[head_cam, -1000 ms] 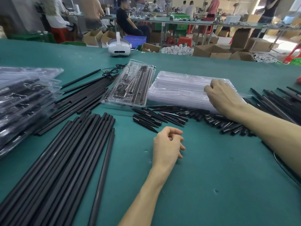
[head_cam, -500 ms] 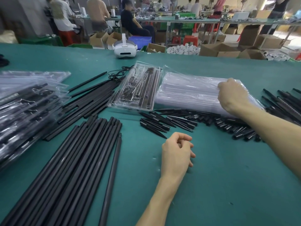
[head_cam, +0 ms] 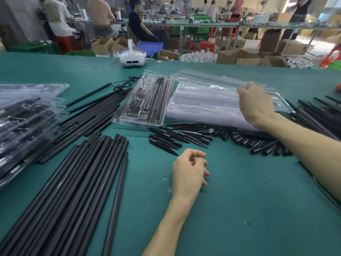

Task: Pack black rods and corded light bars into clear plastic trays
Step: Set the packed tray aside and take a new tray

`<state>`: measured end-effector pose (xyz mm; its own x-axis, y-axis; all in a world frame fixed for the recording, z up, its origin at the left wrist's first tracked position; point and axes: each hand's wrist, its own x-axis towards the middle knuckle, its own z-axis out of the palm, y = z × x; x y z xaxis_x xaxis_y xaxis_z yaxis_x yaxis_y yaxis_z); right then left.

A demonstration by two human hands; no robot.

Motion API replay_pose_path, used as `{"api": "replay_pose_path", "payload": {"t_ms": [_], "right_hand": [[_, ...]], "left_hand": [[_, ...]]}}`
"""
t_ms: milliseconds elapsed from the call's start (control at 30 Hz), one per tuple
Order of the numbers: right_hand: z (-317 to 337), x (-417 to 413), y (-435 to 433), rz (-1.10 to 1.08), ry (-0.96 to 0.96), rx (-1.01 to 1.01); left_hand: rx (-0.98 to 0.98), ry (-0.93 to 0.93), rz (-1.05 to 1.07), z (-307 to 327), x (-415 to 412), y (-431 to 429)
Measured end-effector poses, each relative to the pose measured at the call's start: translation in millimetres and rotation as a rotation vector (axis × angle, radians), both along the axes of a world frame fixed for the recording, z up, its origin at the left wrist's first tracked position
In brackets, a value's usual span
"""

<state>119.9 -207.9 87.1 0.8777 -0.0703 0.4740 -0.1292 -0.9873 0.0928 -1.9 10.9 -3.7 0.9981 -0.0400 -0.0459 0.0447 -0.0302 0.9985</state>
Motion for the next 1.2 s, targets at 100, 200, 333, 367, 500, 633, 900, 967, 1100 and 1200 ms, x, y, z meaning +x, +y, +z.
{"api": "replay_pose_path", "payload": {"t_ms": [100,200,333,367,500,633,900,967,1100,1200], "right_hand": [[-7,-14,20,0.074,0.012,-0.005],[-17,-32,42,0.088,0.081,-0.050],[-29,-70,60,0.097,0.152,-0.038],[-31,-82,62,0.097,0.157,-0.070],[-31,-135,67,0.088,0.148,-0.118],[-34,-205,71,0.126,0.168,-0.068],[-56,-329,75,0.126,0.266,0.123],[-67,-347,72,0.133,0.292,0.161],[-79,-366,70,0.146,0.255,0.308],[-75,-372,70,0.194,0.374,0.488]], "left_hand": [[0.000,-0.005,0.004,-1,1,0],[-0.019,-0.004,0.011,-2,2,0],[-0.078,-0.023,0.043,-4,4,0],[-0.109,-0.028,0.058,-5,5,0],[-0.229,-0.035,0.127,-4,11,0],[-0.274,-0.035,0.105,-1,8,2],[-0.681,0.138,-0.073,17,-20,29],[-0.741,0.249,-0.166,18,-26,47],[-0.688,0.288,-0.137,31,-32,95],[-0.319,0.154,-0.028,46,-39,110]]}}
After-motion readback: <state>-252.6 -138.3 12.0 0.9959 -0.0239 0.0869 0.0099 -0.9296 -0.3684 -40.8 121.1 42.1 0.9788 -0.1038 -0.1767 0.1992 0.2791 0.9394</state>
